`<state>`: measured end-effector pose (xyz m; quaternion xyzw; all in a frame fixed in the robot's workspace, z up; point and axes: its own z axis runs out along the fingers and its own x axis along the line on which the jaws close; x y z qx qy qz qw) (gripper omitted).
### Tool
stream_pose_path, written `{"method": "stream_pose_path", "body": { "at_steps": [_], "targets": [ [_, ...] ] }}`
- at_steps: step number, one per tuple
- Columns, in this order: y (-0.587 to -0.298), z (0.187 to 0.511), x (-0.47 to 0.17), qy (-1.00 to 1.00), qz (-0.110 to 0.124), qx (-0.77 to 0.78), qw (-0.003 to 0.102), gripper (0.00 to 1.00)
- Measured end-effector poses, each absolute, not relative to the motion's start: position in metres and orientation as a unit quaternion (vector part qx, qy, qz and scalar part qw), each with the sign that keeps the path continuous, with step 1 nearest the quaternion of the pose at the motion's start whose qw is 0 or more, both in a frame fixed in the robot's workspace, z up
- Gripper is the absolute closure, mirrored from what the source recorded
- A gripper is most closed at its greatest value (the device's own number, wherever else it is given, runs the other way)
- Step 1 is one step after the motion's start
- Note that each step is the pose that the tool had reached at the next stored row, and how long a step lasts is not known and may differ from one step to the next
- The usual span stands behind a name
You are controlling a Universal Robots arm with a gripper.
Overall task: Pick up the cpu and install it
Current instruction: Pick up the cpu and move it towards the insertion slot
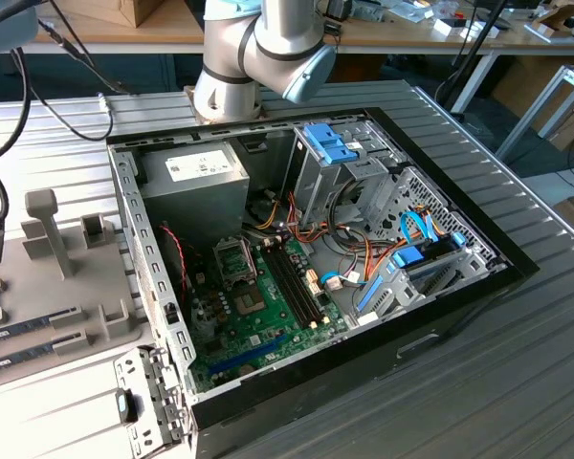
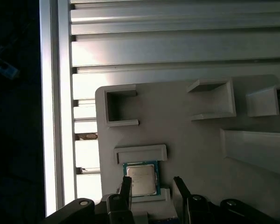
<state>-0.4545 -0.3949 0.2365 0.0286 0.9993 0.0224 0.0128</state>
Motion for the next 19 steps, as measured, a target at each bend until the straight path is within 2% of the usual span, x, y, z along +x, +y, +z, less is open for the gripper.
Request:
{"method": "stream_pose_path", "body": {
  "at_steps": [19],
  "targets": [
    [-0.3949, 0.231, -0.4545, 0.999, 0.022, 0.029, 0.013, 0.52]
  ]
}}
